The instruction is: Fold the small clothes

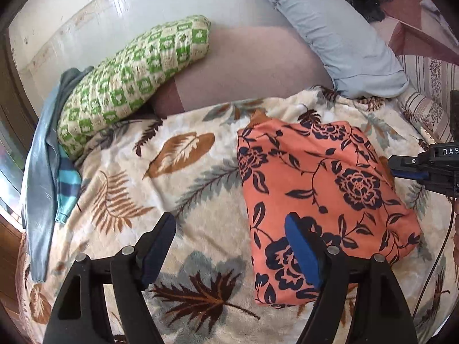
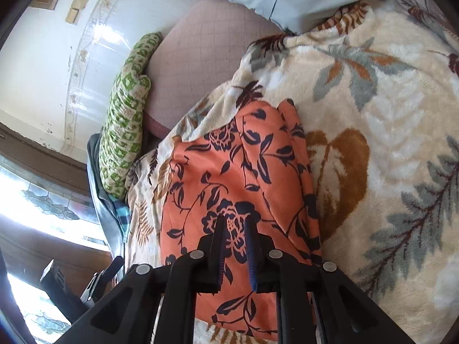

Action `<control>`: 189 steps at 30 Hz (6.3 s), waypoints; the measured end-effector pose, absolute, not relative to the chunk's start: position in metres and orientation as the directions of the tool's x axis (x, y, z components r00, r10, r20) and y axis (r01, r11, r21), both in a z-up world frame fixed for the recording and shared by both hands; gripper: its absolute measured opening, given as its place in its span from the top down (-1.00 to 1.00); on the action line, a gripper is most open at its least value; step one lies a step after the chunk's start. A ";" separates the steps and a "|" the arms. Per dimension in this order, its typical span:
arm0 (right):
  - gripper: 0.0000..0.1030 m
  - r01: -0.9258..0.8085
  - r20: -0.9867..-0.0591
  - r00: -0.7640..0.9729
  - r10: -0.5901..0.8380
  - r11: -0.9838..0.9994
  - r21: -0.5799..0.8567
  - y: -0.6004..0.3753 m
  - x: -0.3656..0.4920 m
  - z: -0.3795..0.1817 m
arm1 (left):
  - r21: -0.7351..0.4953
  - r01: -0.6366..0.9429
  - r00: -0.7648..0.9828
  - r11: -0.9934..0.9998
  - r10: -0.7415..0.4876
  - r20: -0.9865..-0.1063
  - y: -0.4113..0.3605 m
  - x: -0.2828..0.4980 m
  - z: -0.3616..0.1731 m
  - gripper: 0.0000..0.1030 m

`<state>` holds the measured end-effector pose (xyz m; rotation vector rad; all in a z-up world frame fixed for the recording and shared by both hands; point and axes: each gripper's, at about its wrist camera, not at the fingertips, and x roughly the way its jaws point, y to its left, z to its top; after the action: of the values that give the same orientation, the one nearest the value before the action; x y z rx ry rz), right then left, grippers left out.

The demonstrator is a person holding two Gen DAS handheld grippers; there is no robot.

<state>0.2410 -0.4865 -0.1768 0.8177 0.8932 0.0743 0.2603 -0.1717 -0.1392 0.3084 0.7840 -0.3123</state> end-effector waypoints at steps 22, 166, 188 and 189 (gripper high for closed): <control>-0.35 0.329 -0.654 0.669 0.353 0.648 0.687 -0.514 0.236 -0.183 | 0.197 0.382 0.663 0.903 -0.120 -0.739 -0.208 0.273 -0.140 -0.60; -0.10 0.200 -0.440 0.897 0.049 0.842 0.500 -0.470 -0.127 0.075 | 0.102 0.574 0.755 0.812 -0.477 -0.451 -0.203 0.077 0.042 -0.82; -0.16 0.141 -0.475 0.856 0.203 0.792 0.593 -0.458 -0.029 0.020 | 0.041 0.448 0.718 0.893 -0.332 -0.612 -0.100 0.138 -0.024 -0.83; -0.17 0.144 -0.483 0.848 0.220 0.780 0.608 -0.459 -0.013 0.010 | 0.025 0.434 0.702 0.901 -0.321 -0.636 -0.093 0.149 -0.036 -0.83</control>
<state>-0.0133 -0.4586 0.0103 0.6838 0.5692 0.0435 0.1495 -0.0929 -0.0358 0.1784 0.6715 -0.4223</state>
